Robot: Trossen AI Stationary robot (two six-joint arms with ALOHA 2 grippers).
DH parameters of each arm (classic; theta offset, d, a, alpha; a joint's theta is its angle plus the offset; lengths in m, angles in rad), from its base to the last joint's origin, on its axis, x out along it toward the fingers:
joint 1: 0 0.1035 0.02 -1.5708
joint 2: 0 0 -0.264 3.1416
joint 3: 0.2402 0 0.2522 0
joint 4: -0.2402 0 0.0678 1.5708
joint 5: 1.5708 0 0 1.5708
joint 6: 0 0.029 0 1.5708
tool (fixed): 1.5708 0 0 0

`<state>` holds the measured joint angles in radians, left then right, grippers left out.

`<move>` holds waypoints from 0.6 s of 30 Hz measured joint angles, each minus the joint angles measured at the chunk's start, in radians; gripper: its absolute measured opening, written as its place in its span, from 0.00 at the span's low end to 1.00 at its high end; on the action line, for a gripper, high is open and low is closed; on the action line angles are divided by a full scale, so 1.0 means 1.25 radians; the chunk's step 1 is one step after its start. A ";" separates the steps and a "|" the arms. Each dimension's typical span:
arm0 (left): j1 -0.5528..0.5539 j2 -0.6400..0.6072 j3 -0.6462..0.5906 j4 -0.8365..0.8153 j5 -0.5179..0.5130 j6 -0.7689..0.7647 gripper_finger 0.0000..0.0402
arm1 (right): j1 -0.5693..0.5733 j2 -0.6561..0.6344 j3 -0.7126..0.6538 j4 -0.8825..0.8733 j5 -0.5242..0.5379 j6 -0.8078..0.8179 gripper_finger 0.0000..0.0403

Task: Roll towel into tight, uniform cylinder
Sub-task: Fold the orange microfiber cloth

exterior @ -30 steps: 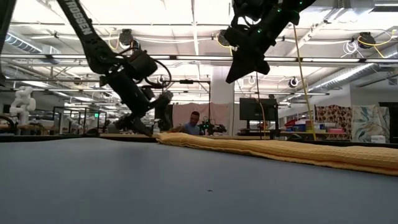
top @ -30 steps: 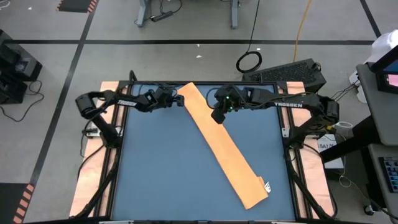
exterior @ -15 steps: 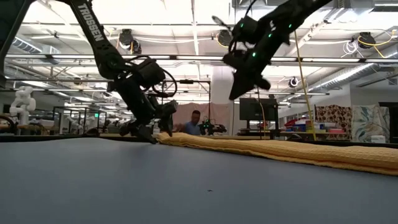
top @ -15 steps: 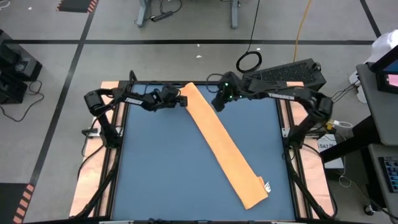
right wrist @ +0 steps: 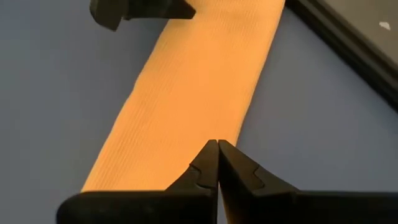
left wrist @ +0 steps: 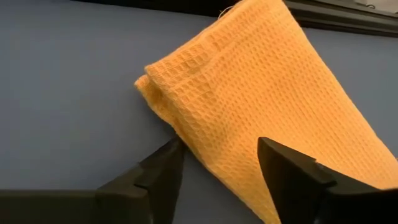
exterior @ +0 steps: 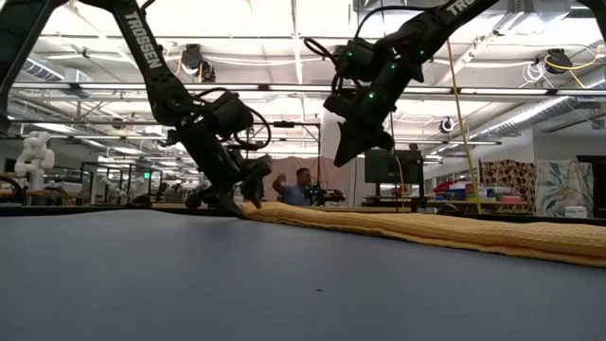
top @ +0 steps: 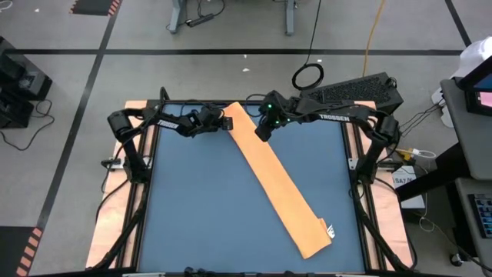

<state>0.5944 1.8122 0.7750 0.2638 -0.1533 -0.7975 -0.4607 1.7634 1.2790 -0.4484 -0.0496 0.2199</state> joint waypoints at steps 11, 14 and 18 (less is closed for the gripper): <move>0.008 0.000 0.000 0.006 0.026 0.060 0.08 | 0.023 -0.001 0.007 0.002 -0.004 -0.027 0.00; 0.012 0.000 0.000 0.012 0.030 0.059 0.02 | 0.026 -0.001 0.007 0.001 -0.005 -0.031 0.00; 0.016 0.000 0.000 0.013 0.033 0.064 0.01 | 0.025 -0.001 0.007 -0.015 -0.004 -0.039 0.00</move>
<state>0.6140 1.8122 0.7750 0.2795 -0.1120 -0.7180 -0.4289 1.7618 1.2873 -0.4672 -0.0547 0.1707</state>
